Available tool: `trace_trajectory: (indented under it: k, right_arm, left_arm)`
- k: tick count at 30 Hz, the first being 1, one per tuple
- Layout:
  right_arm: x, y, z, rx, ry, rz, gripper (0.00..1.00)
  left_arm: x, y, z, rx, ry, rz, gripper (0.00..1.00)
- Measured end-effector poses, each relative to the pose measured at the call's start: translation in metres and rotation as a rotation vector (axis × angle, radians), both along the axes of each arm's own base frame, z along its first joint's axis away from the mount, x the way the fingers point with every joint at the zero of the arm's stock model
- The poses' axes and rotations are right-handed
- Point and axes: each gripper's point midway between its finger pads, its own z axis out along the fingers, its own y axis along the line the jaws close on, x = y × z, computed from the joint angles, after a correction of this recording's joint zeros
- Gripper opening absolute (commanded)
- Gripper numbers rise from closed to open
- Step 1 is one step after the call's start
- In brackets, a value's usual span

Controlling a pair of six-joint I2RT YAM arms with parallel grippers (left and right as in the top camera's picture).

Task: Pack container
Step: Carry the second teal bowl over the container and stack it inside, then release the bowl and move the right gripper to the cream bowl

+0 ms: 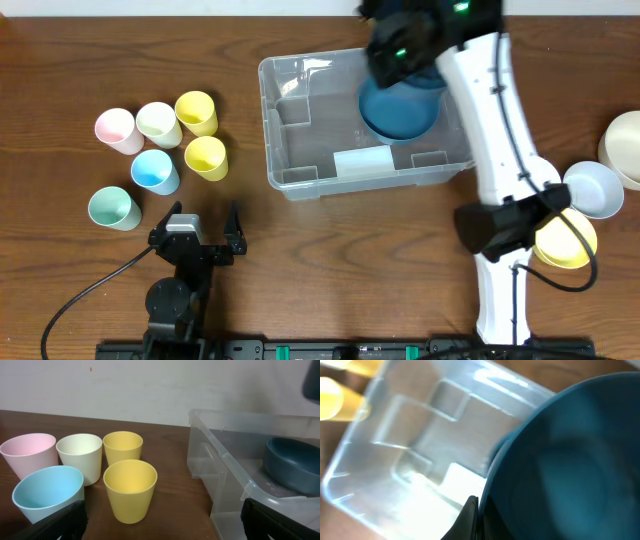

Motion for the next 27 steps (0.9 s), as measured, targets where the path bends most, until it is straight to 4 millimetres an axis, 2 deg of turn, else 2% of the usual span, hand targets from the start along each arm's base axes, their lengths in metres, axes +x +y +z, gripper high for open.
trace_trajectory:
  k: [3,6,11,14,21,27]
  right_arm:
    - [-0.012,0.017,-0.010,-0.013,0.032,0.037,0.01]
    - [-0.014,0.019,-0.029,-0.039,0.069,0.039,0.01]
    - [-0.009,0.016,-0.070,-0.080,0.116,0.019,0.01]
    - [-0.006,0.014,-0.086,-0.099,0.121,0.009,0.01]
    - [0.013,0.008,-0.111,-0.145,0.063,-0.026,0.01]
    - [0.018,-0.001,-0.132,-0.187,0.058,-0.059,0.01]
  left_arm:
    - [0.000,0.000,0.000,0.000,0.000,0.000,0.98]
    - [0.000,0.000,0.000,0.000,0.000,0.000,0.98]
    - [0.000,0.000,0.000,0.000,0.000,0.000,0.98]
    - [0.000,0.000,0.000,0.000,0.000,0.000,0.98]
    - [0.000,0.000,0.000,0.000,0.000,0.000,0.98]
    - [0.000,0.000,0.000,0.000,0.000,0.000,0.98]
